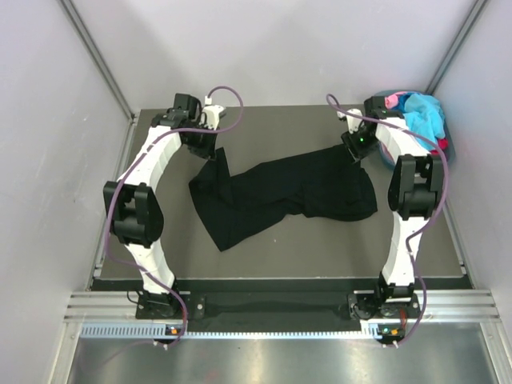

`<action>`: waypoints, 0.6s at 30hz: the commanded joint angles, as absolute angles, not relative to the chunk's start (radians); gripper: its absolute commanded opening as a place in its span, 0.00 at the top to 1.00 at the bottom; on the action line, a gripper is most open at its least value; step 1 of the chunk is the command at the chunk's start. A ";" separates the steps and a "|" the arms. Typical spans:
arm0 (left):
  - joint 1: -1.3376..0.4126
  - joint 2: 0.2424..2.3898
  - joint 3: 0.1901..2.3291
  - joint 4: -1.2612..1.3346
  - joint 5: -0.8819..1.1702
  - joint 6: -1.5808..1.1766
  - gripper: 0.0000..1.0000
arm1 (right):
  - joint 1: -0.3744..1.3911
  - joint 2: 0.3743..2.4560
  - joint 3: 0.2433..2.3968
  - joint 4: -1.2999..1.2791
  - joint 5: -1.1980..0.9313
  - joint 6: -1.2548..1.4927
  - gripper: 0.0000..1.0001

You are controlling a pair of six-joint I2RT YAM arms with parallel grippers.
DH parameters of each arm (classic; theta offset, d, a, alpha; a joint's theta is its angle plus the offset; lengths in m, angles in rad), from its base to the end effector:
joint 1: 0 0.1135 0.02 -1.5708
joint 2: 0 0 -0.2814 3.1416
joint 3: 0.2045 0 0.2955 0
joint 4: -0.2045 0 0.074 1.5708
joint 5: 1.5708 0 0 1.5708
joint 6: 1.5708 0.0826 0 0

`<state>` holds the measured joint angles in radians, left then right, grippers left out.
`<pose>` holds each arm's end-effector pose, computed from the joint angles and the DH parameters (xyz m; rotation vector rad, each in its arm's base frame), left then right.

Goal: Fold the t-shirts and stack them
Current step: Flatten the tshirt out

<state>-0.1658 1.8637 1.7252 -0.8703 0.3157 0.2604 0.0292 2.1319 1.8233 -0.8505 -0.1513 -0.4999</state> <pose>0.4666 -0.1041 0.2733 0.6521 2.4609 -0.3697 0.5253 0.0278 0.1784 -0.7489 2.6008 0.0677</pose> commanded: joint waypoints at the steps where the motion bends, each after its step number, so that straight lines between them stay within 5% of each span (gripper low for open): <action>1: -0.169 1.850 1.760 -0.871 0.337 0.258 1.00 | 0.006 2.167 1.870 -0.838 -0.152 -0.480 0.52; 7: -0.169 1.836 1.740 -0.879 0.337 0.261 1.00 | 0.008 2.217 1.925 -0.873 -0.213 -0.486 0.56; 9: -0.169 1.833 1.747 -0.885 0.336 0.261 1.00 | 0.008 2.217 1.928 -0.877 -0.233 -0.485 0.69; 10: -0.169 1.827 1.752 -0.887 0.334 0.267 1.00 | 0.009 2.209 1.928 -0.876 -0.236 -0.485 0.88; 12: -0.167 1.818 1.779 -0.888 0.313 0.279 1.00 | 0.006 2.192 1.939 -0.876 -0.236 -0.480 1.00; 18: -0.167 1.704 1.922 -0.818 0.135 0.339 1.00 | 0.017 2.010 2.118 -0.908 -0.288 -0.502 1.00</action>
